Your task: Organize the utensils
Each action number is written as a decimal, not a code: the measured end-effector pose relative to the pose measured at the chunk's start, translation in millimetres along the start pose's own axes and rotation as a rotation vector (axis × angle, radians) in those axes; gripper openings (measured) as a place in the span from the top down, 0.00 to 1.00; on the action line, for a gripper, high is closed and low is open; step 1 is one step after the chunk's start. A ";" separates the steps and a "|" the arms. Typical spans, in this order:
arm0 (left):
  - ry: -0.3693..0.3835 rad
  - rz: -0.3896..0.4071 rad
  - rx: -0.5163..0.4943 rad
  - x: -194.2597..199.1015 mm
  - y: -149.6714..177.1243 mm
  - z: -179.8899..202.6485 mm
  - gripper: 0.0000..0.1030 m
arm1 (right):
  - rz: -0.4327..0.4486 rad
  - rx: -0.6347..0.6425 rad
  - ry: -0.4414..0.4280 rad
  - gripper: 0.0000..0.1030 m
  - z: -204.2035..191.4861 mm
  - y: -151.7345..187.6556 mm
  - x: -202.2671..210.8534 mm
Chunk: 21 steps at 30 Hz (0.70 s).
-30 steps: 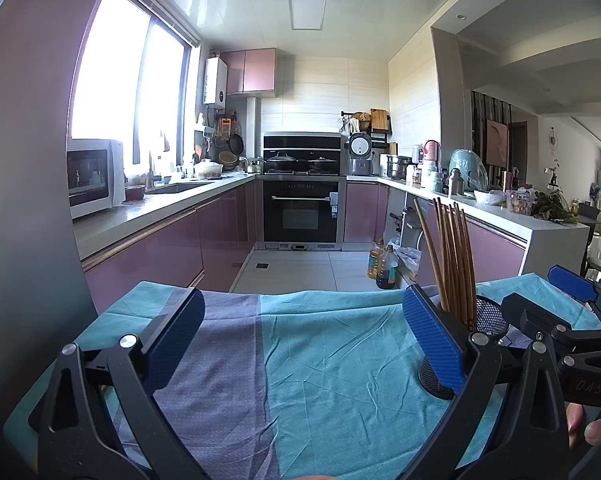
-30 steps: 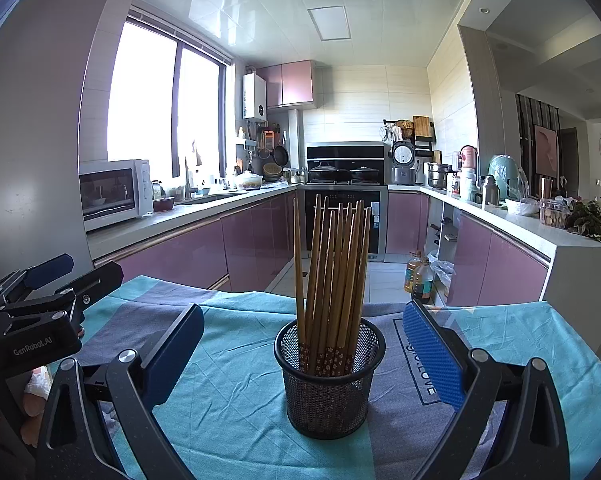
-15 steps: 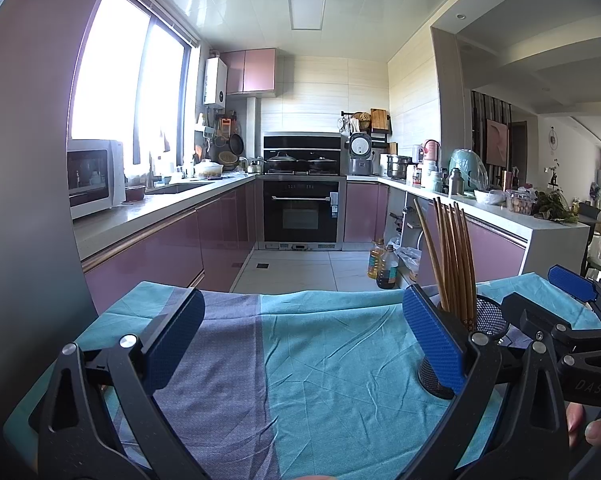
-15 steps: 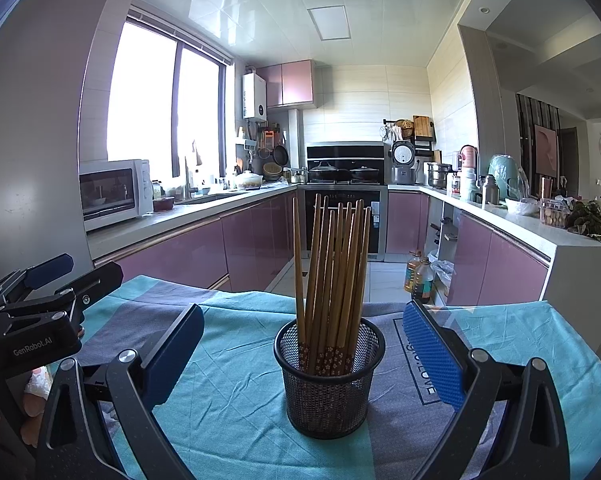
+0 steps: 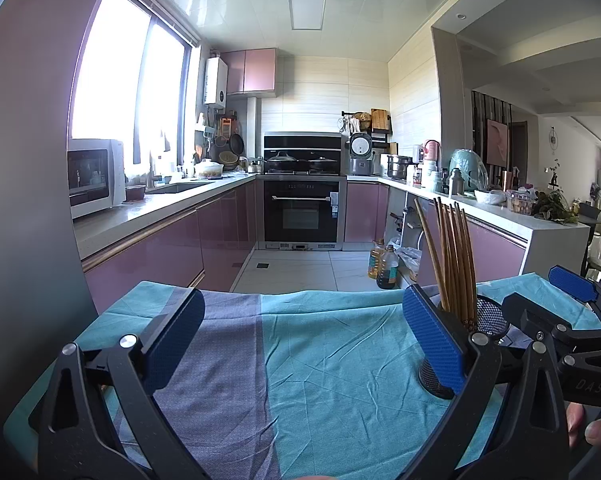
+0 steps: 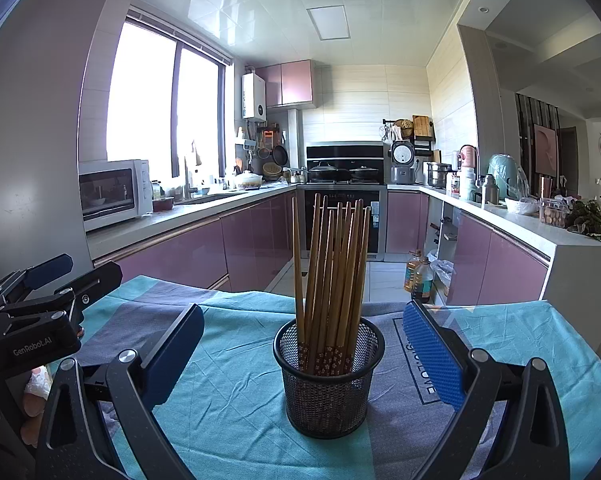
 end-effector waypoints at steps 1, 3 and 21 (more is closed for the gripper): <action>-0.001 0.001 -0.001 0.2 0.1 0.3 0.05 | 0.000 0.002 0.002 0.06 -0.1 0.0 0.1; 0.001 -0.001 -0.001 -0.3 0.0 0.1 0.05 | -0.001 0.001 0.001 0.06 0.0 0.0 0.0; 0.001 0.000 -0.001 -0.1 0.3 0.9 0.05 | 0.001 -0.003 0.003 0.06 0.5 0.4 -0.5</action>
Point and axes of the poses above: each gripper's, at about its wrist camera, not at the fingertips, and x roughly against the way its jaws point, z to its right, y to its underside, the point moved 9 cm from there along -x, roughly the way its jaws point, and after that the axes turned 6 degrees about -y, right-handed, at the moved point
